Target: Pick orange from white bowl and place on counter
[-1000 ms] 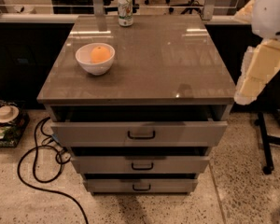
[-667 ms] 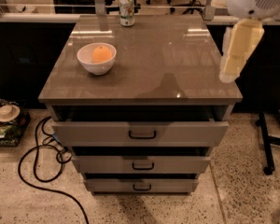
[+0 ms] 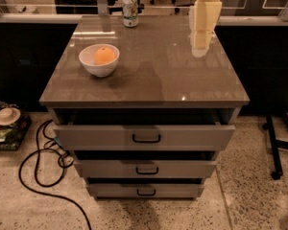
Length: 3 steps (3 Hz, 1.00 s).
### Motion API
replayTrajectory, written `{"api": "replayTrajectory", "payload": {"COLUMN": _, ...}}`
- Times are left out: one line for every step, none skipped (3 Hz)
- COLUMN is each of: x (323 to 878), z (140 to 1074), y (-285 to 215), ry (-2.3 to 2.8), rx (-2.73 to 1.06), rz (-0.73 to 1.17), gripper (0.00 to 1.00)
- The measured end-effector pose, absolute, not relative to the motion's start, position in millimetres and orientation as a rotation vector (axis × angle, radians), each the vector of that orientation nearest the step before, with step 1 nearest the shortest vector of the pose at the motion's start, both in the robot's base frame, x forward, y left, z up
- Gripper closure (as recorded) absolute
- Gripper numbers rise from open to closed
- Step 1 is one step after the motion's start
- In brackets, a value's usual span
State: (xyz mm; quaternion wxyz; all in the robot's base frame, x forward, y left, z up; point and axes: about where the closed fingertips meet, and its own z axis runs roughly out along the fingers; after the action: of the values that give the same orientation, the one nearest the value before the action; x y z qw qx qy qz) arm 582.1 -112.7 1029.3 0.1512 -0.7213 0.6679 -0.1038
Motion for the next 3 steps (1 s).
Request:
{"api": "replayTrajectory", "payload": {"x": 605.9, "z": 1035.8, "y": -70.6, "ry": 1.873, "rx": -2.027, "rz": -0.373, "gripper": 0.00}}
{"api": "replayTrajectory", "payload": {"x": 606.4, "z": 1036.2, "y": -70.5, "ry": 1.869, "rx": -2.027, "rz": -0.373, "gripper": 0.00}}
{"api": "replayTrajectory", "payload": {"x": 621.8, "z": 1034.5, "y": -56.9, "ry": 1.827, "rx": -2.015, "rz": -0.369, "gripper": 0.00}}
